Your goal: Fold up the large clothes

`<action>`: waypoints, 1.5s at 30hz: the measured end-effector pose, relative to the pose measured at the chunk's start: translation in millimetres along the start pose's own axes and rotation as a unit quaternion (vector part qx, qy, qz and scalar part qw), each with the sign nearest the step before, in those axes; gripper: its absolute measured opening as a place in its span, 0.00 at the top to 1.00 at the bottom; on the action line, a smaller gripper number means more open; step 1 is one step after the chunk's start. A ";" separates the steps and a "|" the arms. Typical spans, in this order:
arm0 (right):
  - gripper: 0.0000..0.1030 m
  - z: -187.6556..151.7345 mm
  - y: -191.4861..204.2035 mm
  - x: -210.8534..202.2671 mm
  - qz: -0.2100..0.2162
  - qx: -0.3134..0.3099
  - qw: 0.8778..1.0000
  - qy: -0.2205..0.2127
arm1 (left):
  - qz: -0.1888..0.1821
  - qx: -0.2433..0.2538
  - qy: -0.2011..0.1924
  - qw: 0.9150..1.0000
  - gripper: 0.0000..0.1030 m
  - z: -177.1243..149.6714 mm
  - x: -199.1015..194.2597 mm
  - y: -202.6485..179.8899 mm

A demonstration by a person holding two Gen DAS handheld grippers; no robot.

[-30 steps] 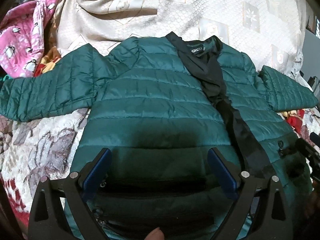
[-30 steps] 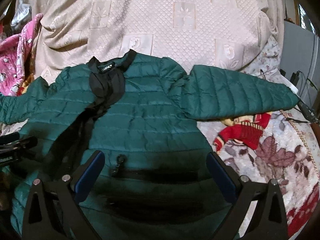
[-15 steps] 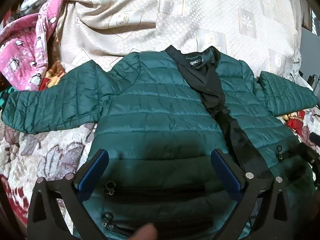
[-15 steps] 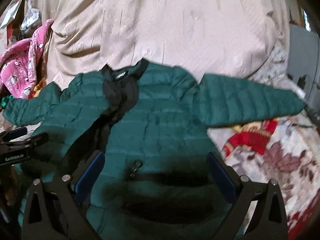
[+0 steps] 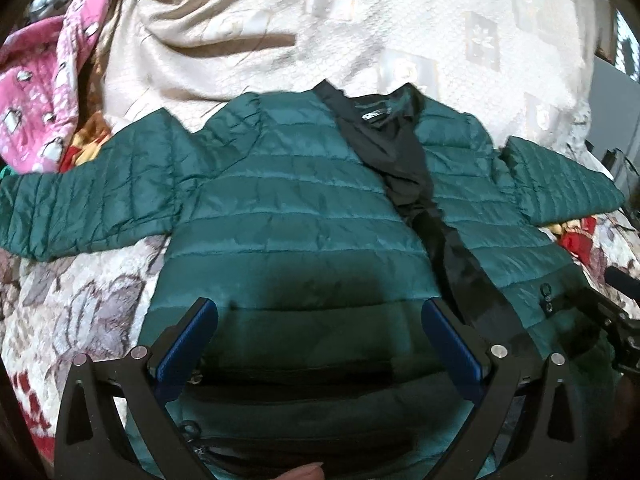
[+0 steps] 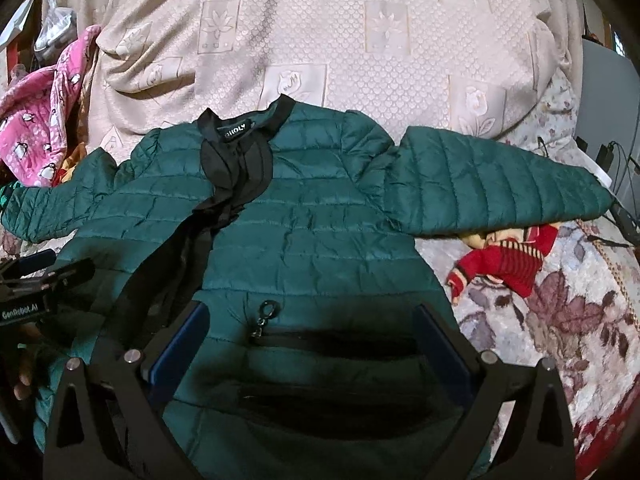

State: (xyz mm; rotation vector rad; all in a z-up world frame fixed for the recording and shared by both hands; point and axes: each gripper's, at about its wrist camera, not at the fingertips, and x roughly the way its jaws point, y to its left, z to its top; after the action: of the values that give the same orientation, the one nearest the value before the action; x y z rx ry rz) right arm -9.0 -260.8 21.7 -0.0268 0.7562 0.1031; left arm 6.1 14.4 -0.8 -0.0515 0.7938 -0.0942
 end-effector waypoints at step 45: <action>0.00 3.0 -14.9 -0.7 -0.115 -0.003 0.993 -0.011 | -0.037 -0.024 0.030 0.999 0.58 0.6 9.9 6.5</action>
State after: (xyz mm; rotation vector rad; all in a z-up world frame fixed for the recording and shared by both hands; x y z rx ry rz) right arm -5.9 -275.5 24.2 -0.1179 0.7250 -0.1126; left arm 13.8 19.8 -7.9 -0.1239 0.8540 -0.1470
